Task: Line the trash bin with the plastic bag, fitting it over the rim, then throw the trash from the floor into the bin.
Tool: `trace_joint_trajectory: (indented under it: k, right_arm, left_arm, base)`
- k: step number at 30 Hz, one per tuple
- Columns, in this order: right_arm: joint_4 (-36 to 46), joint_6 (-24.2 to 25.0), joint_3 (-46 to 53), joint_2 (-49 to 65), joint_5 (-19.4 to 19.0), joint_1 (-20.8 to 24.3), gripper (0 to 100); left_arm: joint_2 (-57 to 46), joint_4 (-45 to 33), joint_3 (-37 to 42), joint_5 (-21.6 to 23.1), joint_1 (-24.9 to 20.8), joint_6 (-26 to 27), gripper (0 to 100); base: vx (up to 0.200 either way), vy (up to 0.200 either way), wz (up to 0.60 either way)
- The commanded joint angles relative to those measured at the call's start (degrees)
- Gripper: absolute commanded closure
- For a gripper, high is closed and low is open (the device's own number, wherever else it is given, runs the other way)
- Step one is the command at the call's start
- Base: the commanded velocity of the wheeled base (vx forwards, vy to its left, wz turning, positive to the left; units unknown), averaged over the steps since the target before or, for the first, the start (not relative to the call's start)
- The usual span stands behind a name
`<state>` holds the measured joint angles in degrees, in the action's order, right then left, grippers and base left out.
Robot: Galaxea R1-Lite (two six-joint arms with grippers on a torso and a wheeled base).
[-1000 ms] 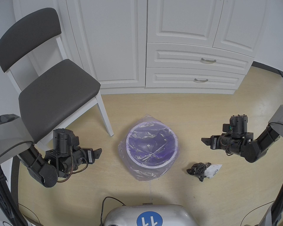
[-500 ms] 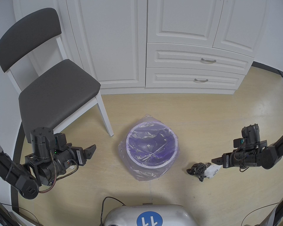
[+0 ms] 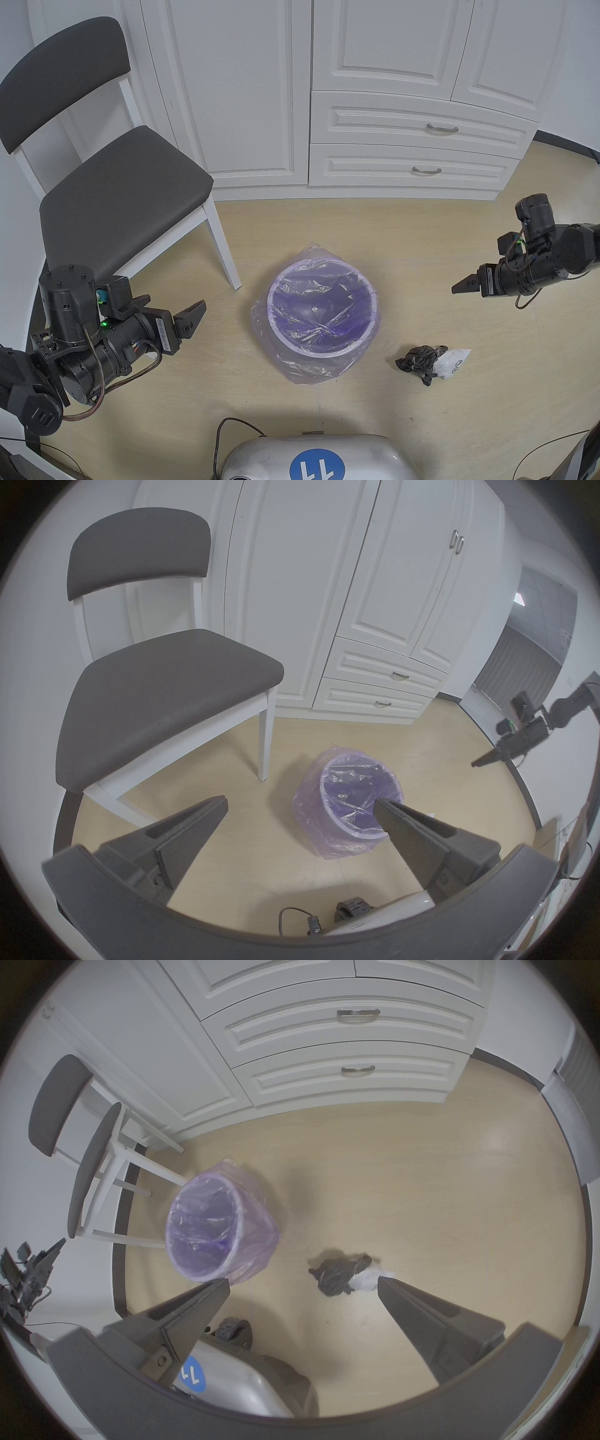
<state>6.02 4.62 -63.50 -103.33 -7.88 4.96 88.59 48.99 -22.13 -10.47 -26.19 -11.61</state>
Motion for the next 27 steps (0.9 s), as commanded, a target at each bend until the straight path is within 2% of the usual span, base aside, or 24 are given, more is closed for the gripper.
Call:
trace_joint_trajectory:
  k: [1,4,9,12,16,18,22,27]
  right_arm:
    - [1.27,-1.98,-9.62,-12.07,-1.00,-2.59,0]
    - [1.27,-1.81,-10.33,-13.74,-0.91,-3.56,0]
    - [1.10,-1.63,-9.89,-12.25,-0.56,-4.43,0]
    - [0.57,-1.02,-9.62,-12.25,-0.12,-4.52,0]
    - [-3.03,-0.40,-10.06,-16.82,0.14,-4.70,0]
    - [-8.57,0.65,-10.24,-22.53,0.58,-5.23,0]
    - [-14.55,1.27,-10.15,-27.72,1.63,-5.58,0]
    - [-15.51,1.18,-9.45,-28.16,2.07,-5.93,0]
  left_arm:
    - [-6.32,-3.38,-0.37,-1.75,-2.99,-0.17,0]
    - [-6.59,-2.85,-0.46,-3.15,-3.79,0.09,0]
    - [-6.76,-2.59,-1.25,-8.69,-3.79,0.53,0]
    - [-7.64,-2.68,-1.34,-8.95,-3.70,0.71,0]
    - [-8.96,-2.76,-0.64,-8.95,-3.52,3.70,0]
    - [-9.22,-2.59,-0.29,-9.13,-3.43,5.10,0]
    - [-10.19,-2.68,-0.11,-9.04,-3.43,5.45,0]
    - [-10.45,-2.59,-0.20,-9.22,-3.35,5.45,0]
  base:
    - [0.000,0.000,0.00]
    - [0.000,0.000,0.00]
    - [0.000,0.000,0.00]
    - [0.000,0.000,0.00]
    - [0.000,0.000,0.00]
    - [0.000,0.000,0.00]
    - [0.000,0.000,0.00]
    - [0.000,0.000,0.00]
